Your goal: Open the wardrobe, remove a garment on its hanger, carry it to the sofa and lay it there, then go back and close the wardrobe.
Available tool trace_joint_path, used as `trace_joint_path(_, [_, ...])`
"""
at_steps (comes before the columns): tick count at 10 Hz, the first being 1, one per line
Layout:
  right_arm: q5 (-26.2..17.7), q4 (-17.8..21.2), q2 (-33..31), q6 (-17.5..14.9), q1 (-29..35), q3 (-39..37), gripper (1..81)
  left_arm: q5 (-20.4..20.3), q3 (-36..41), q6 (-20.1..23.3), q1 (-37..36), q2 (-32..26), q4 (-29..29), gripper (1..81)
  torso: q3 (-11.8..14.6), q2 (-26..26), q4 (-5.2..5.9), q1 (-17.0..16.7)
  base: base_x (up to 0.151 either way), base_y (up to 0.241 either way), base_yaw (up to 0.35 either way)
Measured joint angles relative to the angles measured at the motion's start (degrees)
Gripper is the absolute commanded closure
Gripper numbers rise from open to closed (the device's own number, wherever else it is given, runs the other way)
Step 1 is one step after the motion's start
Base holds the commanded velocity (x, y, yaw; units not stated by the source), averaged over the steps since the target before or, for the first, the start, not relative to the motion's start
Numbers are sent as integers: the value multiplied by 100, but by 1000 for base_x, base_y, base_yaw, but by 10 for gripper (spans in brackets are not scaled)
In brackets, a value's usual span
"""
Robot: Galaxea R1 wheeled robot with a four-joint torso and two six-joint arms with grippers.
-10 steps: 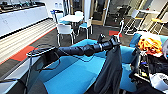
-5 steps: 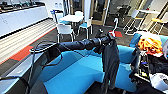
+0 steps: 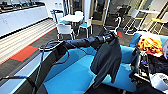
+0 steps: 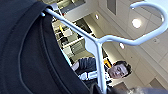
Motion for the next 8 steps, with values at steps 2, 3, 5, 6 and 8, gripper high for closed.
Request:
trace_joint_path(2, [2,5,0,2,0,0,10,130,-388,-30,50,6,-2,811,0,0,0,0,0,0,0])
trace_joint_path(3, [5,5,1,0,0,0,10,199,-581,-30,111,1,0,811,0,0,0,0,0,0,0])
trace_joint_path(5, [5,5,1,2,-4,0,10,265,-1000,-30,162,26,6,811,-2,0,0,0,0,0,0])
trace_joint_path(6, [7,5,4,2,-6,-5,10,328,-1170,-28,165,32,24,811,-2,0,0,0,0,0,0])
trace_joint_path(8, [7,7,15,2,-17,-38,10,410,-1413,-28,228,12,105,811,-2,0,2,0,0,0,0])
